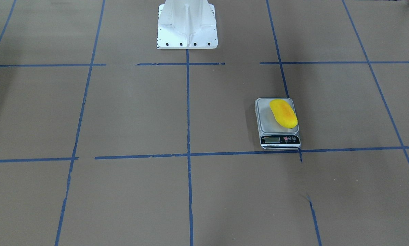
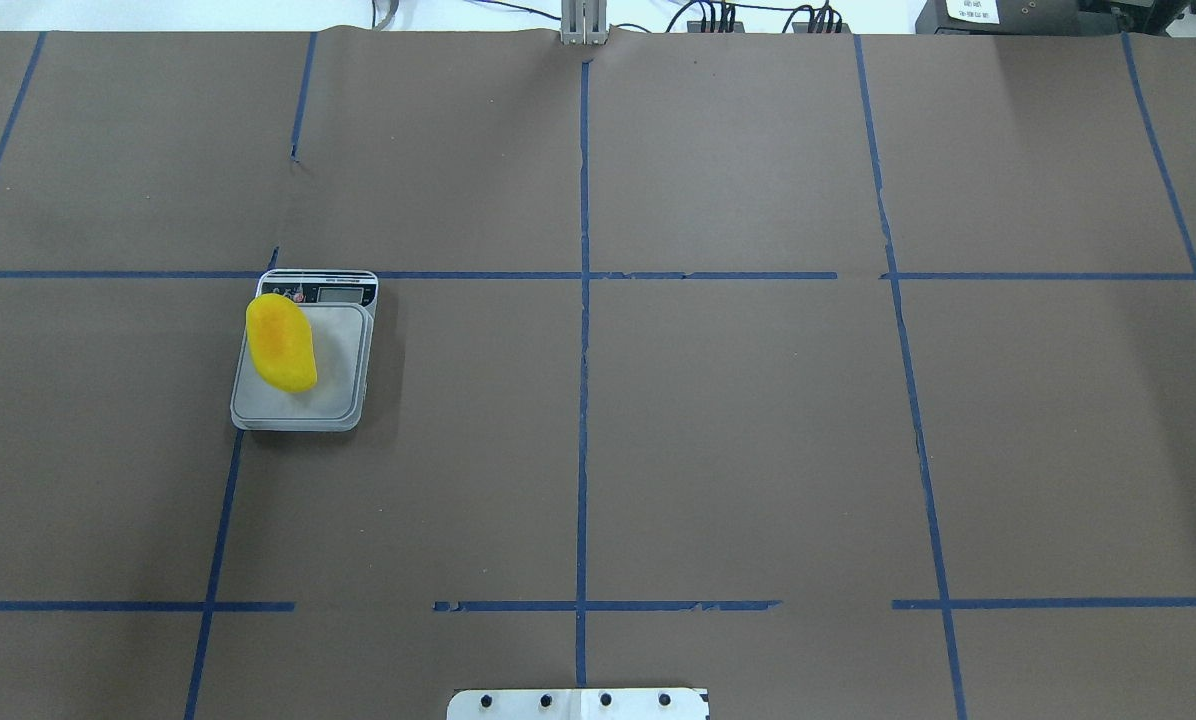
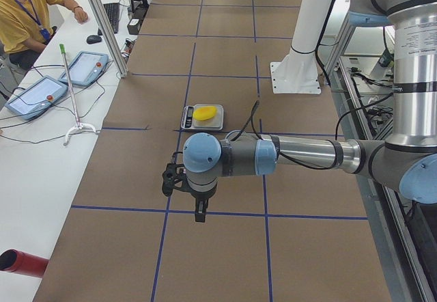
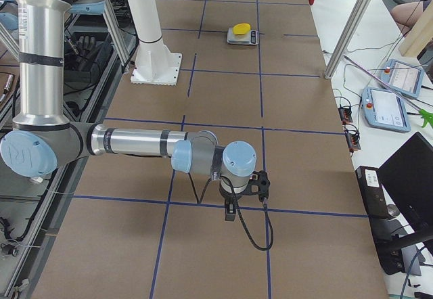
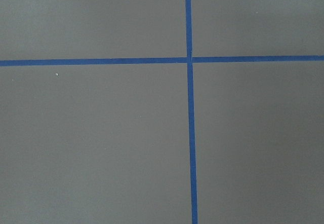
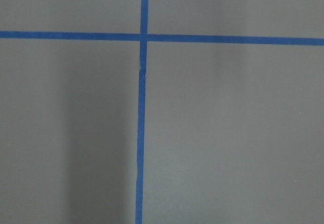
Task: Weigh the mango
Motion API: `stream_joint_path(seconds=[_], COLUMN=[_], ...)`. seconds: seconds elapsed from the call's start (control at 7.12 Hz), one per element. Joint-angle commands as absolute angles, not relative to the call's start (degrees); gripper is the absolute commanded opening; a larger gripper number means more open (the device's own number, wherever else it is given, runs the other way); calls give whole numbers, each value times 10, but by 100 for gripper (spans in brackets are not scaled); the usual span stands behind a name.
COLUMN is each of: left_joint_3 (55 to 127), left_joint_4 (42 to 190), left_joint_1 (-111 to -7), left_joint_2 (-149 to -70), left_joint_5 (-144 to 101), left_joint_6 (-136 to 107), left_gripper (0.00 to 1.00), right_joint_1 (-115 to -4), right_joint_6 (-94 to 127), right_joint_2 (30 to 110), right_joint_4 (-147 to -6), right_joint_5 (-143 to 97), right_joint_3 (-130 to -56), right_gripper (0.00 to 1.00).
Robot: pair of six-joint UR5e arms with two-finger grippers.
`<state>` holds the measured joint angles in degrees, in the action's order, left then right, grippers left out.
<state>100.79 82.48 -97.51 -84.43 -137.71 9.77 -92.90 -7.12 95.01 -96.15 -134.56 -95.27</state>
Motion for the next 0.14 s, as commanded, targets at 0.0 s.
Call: stream_joint_path(seconds=[0.0], left_joint_3=[1000], left_joint_4=[824], left_joint_1=[-976], left_joint_2=[-873], left_joint_5=[-1380], left_joint_6=[101], left_gripper=[100], right_joint_1=[-929], right_joint_6=[-71], right_joint_2=[951], right_joint_4=[-962], right_joint_5=[-1346], right_joint_3=[-953], right_gripper=[100])
